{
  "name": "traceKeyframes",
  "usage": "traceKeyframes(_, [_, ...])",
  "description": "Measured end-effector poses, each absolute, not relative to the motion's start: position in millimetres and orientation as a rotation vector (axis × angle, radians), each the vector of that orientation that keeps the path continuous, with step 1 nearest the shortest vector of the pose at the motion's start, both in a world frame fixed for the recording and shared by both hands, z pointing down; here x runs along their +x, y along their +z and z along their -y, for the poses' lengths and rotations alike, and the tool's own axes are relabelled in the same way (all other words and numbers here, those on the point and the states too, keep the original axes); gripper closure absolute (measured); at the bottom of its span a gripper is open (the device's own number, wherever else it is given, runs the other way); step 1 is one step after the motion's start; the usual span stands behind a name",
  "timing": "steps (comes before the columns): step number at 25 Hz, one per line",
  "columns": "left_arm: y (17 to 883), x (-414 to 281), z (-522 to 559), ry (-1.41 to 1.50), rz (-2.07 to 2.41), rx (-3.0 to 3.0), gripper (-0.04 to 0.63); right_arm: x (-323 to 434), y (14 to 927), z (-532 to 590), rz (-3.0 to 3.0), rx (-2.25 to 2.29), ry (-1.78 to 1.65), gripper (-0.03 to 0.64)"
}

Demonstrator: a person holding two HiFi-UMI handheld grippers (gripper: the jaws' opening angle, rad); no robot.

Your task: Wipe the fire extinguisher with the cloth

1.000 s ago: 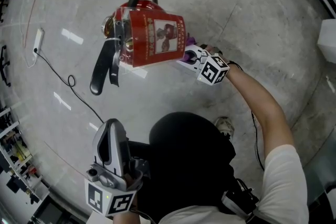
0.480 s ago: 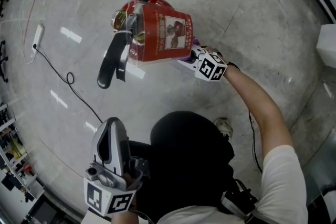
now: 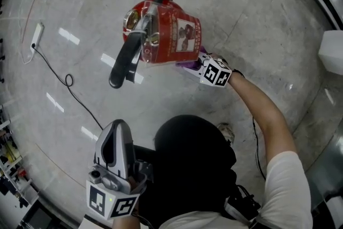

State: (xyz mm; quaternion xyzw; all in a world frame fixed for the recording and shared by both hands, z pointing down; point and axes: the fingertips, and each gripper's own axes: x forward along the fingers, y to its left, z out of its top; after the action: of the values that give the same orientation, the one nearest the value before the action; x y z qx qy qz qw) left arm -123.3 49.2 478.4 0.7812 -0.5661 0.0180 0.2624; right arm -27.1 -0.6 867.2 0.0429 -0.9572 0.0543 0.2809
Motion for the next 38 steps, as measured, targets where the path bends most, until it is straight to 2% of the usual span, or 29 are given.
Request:
traceKeyframes(11, [473.5, -120.2, -36.5, 0.010, 1.483, 2.153, 0.591, 17.4, 867.4, -52.2, 2.450, 0.075, 0.254, 0.549])
traceKeyframes(18, [441.8, -117.8, -34.6, -0.007, 1.428, 2.083, 0.591, 54.9, 794.1, -67.0, 2.440, 0.293, 0.437, 0.549])
traceKeyframes(25, [354.6, -113.5, -45.6, 0.113, 1.425, 2.101, 0.591, 79.7, 630.4, -85.9, 2.427, 0.450, 0.528, 0.549])
traceKeyframes(38, [65.5, -94.6, -46.2, 0.075, 1.396, 2.147, 0.591, 87.3, 232.0, -88.3, 2.512, 0.825, 0.521, 0.549])
